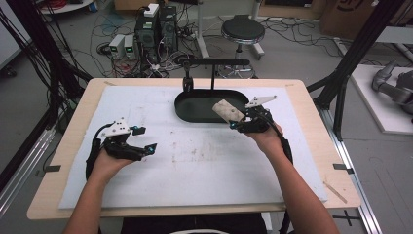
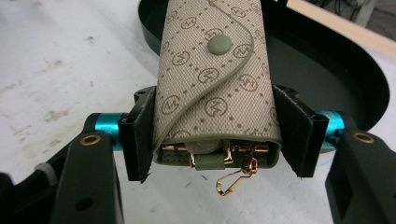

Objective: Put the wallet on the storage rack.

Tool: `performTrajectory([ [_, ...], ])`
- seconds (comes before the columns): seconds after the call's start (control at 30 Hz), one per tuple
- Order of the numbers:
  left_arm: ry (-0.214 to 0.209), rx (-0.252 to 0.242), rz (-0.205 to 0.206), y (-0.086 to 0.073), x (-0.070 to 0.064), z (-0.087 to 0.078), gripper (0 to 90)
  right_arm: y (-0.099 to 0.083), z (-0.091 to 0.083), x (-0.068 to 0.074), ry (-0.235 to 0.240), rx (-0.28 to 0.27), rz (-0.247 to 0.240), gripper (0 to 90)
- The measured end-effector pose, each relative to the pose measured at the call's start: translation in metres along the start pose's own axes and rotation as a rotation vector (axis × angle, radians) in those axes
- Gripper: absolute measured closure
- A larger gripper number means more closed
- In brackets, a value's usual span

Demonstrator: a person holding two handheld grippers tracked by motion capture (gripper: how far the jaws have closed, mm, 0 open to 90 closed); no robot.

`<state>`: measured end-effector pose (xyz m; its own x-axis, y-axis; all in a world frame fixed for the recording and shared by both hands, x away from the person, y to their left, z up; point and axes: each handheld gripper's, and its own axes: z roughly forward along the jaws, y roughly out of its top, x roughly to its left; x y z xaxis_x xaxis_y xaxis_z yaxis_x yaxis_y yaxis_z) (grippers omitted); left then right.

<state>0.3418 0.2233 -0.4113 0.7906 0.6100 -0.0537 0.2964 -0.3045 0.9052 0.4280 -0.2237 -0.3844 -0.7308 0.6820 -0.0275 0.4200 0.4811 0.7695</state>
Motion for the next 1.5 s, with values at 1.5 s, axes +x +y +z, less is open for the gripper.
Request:
performTrajectory([
  [1.5,0.005,0.002,-0.013,-0.005,-0.002,-0.004,17.7,0.047,0.111,-0.037,-0.008,0.135,-0.046,37.3],
])
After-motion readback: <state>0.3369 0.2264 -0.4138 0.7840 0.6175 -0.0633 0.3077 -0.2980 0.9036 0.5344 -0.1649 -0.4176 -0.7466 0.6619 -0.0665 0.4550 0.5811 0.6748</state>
